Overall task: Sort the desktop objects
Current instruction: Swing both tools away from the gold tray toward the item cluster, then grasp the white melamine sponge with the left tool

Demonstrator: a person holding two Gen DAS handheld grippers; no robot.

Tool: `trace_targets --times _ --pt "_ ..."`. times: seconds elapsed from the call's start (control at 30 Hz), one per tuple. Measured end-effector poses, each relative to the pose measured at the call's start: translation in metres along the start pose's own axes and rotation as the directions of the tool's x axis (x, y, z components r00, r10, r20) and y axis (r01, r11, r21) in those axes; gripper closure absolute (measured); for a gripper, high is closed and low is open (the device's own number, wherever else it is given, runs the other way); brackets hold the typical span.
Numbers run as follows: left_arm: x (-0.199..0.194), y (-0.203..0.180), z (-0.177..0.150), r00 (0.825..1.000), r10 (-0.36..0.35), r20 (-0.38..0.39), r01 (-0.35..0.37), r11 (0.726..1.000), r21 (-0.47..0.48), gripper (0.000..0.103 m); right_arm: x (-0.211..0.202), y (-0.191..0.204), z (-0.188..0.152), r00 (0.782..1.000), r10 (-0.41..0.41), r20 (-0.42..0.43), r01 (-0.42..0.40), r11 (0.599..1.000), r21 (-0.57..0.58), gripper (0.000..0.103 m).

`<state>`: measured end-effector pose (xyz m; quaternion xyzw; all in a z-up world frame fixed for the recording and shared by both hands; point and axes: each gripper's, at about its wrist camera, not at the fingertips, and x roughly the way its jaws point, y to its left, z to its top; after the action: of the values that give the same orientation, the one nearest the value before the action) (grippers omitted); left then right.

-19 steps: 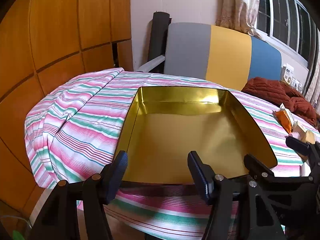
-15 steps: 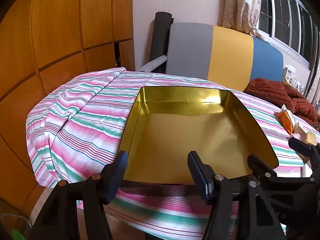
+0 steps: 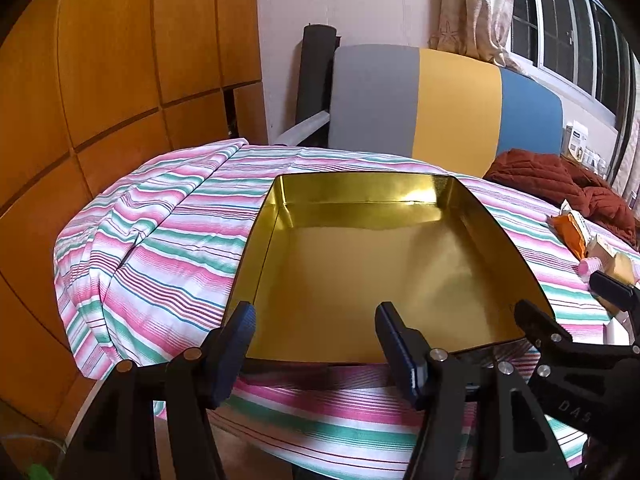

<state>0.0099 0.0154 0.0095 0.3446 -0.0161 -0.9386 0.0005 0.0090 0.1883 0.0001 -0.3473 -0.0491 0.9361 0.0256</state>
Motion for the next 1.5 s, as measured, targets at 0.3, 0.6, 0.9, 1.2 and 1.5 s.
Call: trace_targets --times 0.3,0.6,0.9,1.2,1.5 --pt "-0.004 -0.024 -0.006 0.998 -0.058 0.001 0.058 0.996 0.067 0.04 0.001 -0.048 -0.014 0.999 -0.026 -0.037 0.03 0.992 0.119 0.0" --pt "-0.005 -0.039 -0.009 0.998 -0.065 -0.008 0.066 0.994 0.093 0.04 -0.003 -0.068 -0.024 0.997 -0.064 -0.038 0.069 0.986 0.149 0.0" --pt "-0.003 -0.053 -0.015 0.995 -0.097 -0.033 0.101 0.987 0.125 0.04 -0.004 -0.087 -0.04 0.994 -0.089 -0.058 0.098 0.98 0.172 0.0" --pt "-0.012 -0.079 -0.026 0.979 -0.202 -0.03 0.203 0.954 0.22 0.04 -0.031 -0.142 -0.072 0.999 0.026 0.028 -0.033 0.96 0.277 0.0" --pt "-0.026 -0.138 -0.055 0.909 -0.408 -0.09 0.405 0.809 0.427 0.039 -0.056 -0.208 -0.101 0.983 0.154 0.099 -0.179 0.916 0.359 0.0"
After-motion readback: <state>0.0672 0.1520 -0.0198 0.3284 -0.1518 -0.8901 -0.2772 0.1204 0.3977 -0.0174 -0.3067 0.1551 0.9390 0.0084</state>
